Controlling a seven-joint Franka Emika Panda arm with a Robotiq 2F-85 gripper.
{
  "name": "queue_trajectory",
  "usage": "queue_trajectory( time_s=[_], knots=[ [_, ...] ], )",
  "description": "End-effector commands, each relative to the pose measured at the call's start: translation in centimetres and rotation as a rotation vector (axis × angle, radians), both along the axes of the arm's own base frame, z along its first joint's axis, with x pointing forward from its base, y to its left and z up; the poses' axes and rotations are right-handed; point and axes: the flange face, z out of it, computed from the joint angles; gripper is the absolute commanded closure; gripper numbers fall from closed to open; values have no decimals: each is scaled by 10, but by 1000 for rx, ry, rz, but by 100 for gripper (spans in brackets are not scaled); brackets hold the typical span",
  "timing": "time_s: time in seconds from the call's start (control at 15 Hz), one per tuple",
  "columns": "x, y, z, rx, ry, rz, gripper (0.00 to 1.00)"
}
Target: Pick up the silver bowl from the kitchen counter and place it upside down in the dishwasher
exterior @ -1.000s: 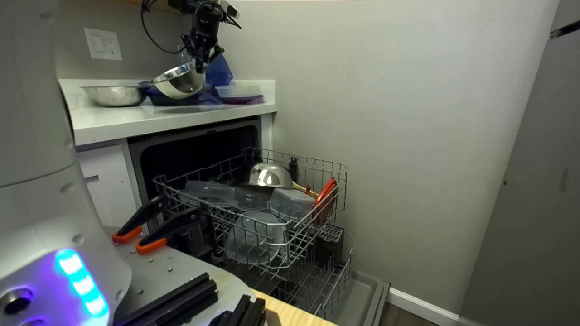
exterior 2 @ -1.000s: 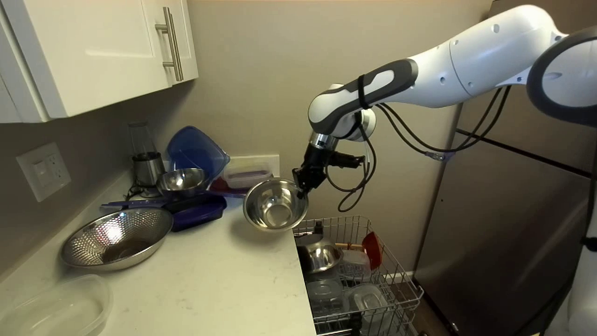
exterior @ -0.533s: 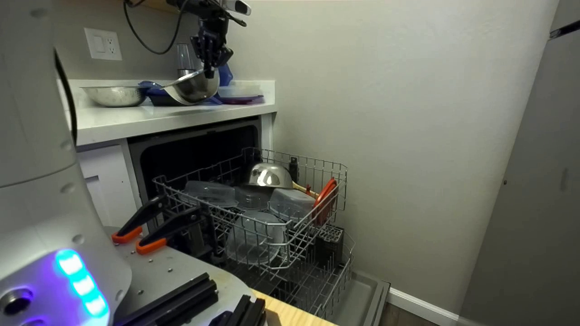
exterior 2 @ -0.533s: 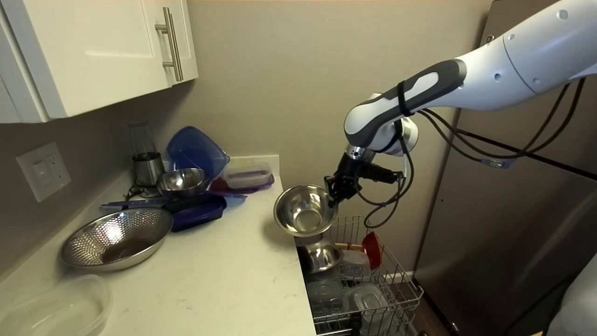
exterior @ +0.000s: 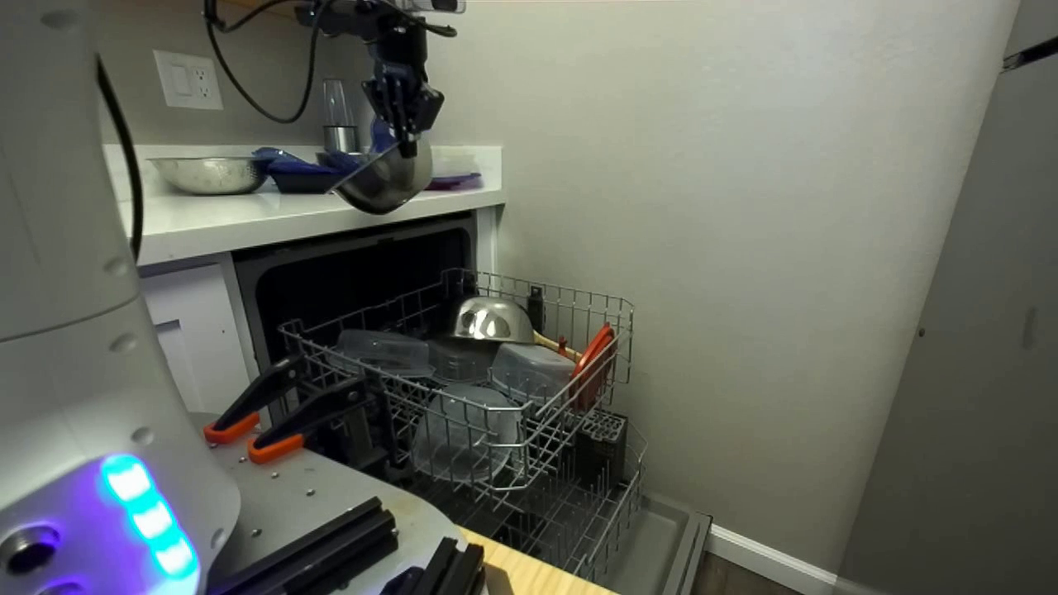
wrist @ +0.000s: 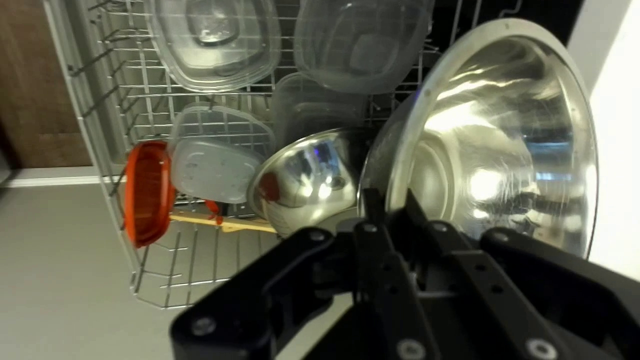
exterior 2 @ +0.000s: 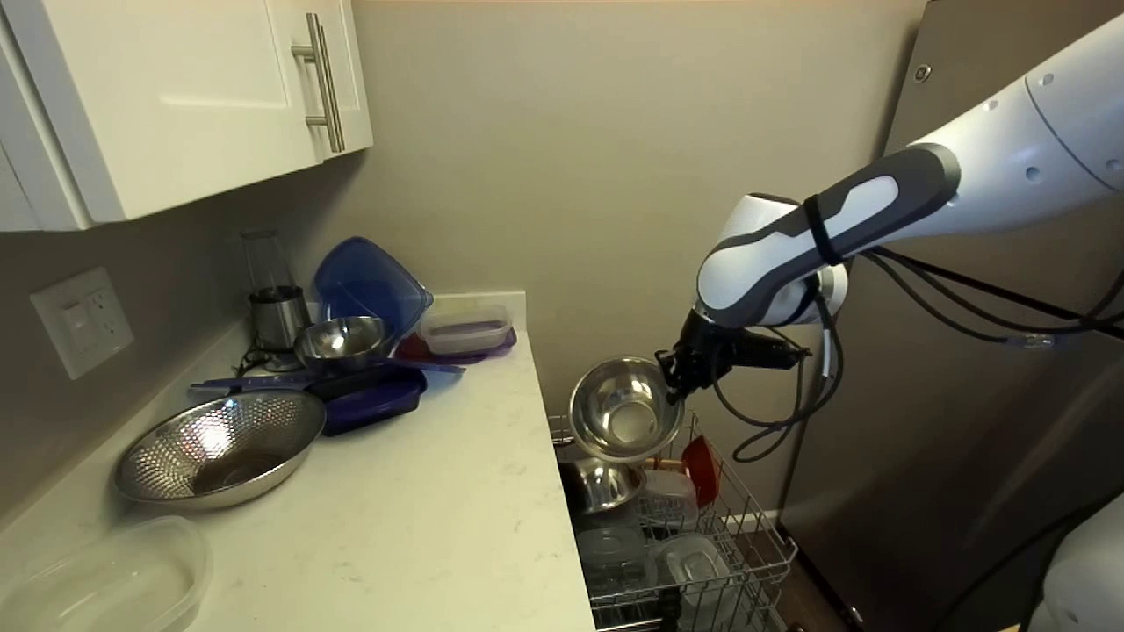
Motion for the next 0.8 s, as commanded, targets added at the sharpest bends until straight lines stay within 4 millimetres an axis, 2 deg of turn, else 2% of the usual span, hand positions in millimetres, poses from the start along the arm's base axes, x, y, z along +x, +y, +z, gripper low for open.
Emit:
queue_trajectory(
  time_s=[0.0, 0.13, 0.27, 0.53, 0.73],
  knots=[
    [-8, -15, 11, -162, -48, -110, 97],
    [1, -10, 17, -275, -68, -148, 97],
    [11, 10, 17, -379, -65, -142, 97],
    [37, 75, 3, -566, -13, -24, 97],
    [60, 113, -14, -703, 39, 75, 97]
  ],
)
